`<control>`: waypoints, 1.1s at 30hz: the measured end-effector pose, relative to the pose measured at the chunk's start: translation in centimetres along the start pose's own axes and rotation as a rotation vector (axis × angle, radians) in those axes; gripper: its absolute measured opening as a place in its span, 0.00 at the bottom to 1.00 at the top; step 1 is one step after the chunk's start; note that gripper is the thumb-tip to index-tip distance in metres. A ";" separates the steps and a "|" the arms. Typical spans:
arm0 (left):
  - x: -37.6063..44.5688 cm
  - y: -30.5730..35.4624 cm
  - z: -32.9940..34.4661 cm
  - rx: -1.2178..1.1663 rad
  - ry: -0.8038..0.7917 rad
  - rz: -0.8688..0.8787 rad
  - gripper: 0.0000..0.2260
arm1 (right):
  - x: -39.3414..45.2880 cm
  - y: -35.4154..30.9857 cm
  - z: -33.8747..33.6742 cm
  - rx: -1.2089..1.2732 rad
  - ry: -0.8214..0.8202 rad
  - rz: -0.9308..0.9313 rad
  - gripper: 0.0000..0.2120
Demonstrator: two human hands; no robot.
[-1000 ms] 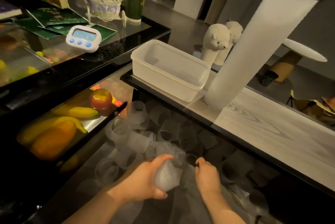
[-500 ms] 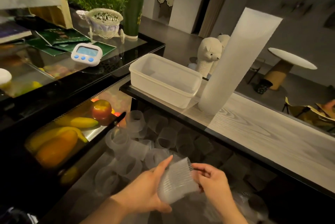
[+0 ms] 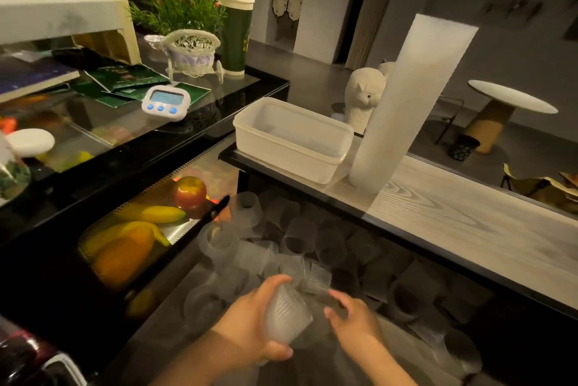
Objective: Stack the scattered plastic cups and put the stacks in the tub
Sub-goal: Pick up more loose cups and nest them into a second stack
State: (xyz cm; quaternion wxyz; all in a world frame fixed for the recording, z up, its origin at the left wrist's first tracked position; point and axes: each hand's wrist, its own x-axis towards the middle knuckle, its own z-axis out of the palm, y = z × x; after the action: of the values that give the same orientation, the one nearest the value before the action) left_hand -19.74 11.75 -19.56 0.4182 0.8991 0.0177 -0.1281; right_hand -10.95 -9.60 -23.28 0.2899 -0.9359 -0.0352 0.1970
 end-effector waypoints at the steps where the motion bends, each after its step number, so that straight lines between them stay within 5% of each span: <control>1: -0.1 -0.3 -0.2 -0.006 0.011 -0.023 0.44 | 0.2 0.0 0.7 -0.099 -0.034 0.023 0.21; 5: -1.3 -0.8 -1.6 -0.025 0.037 -0.099 0.46 | 1.6 0.2 4.9 -0.192 -0.160 0.022 0.25; 12: -3.6 -1.7 -2.6 -0.014 0.106 -0.166 0.48 | 6.4 5.4 9.3 -0.240 -0.129 0.000 0.12; 21: -3.2 -1.5 -2.8 0.026 0.090 -0.131 0.50 | 0.9 1.5 3.8 0.058 -0.086 0.054 0.10; 24: -1.9 -0.9 -2.2 0.119 0.052 -0.080 0.51 | -0.4 1.5 0.6 0.173 0.015 -0.060 0.45; 25: -1.4 -0.4 -1.9 0.160 0.037 -0.063 0.52 | -1.3 1.0 -0.6 0.181 0.020 -0.094 0.46; 28: -0.1 0.7 -1.4 0.243 -0.021 0.007 0.53 | -3.9 -1.2 -4.7 0.093 0.028 -0.163 0.17; 33: 0.9 3.8 -1.3 0.221 0.021 0.167 0.44 | -5.5 -1.2 -9.1 -0.021 0.086 -0.220 0.14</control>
State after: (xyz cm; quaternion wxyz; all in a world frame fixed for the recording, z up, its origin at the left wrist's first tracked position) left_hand -18.06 10.23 -16.13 0.3256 0.9393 -0.0670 -0.0849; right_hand -12.42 -14.38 -13.80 0.3011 -0.9370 -0.1276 0.1233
